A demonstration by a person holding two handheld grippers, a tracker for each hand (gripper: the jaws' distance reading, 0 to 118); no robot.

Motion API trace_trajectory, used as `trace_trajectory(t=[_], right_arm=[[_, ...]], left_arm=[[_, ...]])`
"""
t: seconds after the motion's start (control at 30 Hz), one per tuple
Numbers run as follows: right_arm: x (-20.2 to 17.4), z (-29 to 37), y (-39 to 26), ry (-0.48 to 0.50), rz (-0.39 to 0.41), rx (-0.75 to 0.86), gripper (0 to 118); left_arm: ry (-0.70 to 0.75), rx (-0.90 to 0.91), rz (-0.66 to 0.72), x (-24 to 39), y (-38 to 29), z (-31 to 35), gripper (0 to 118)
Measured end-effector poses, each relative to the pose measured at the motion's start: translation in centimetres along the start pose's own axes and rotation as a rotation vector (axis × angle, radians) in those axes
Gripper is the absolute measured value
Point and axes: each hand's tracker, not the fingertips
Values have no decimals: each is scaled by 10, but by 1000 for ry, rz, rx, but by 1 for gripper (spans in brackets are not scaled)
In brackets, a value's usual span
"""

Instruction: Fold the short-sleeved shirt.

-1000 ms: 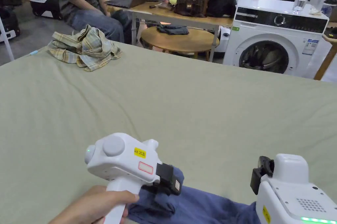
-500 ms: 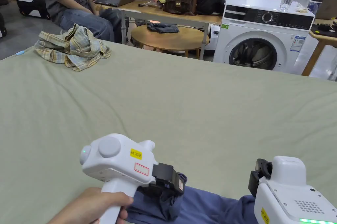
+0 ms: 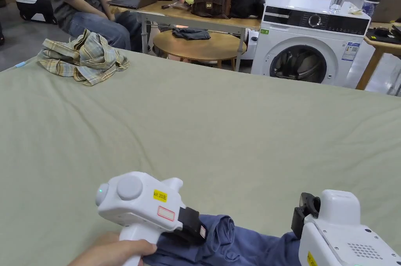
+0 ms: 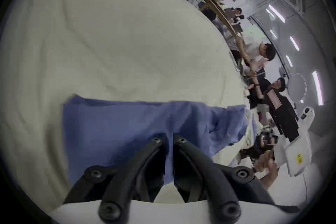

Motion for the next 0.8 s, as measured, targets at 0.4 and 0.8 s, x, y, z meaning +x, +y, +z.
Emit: trace_trajectory(t=[0.4, 0.8], right_arm=[[9, 2, -3, -15, -13, -8, 0], [6, 5, 0, -11, -4, 9, 0]], left_arm=[[-123, -48, 37, -5, -23, -61, 0], [-94, 99, -21, -1, -15, 37, 0]])
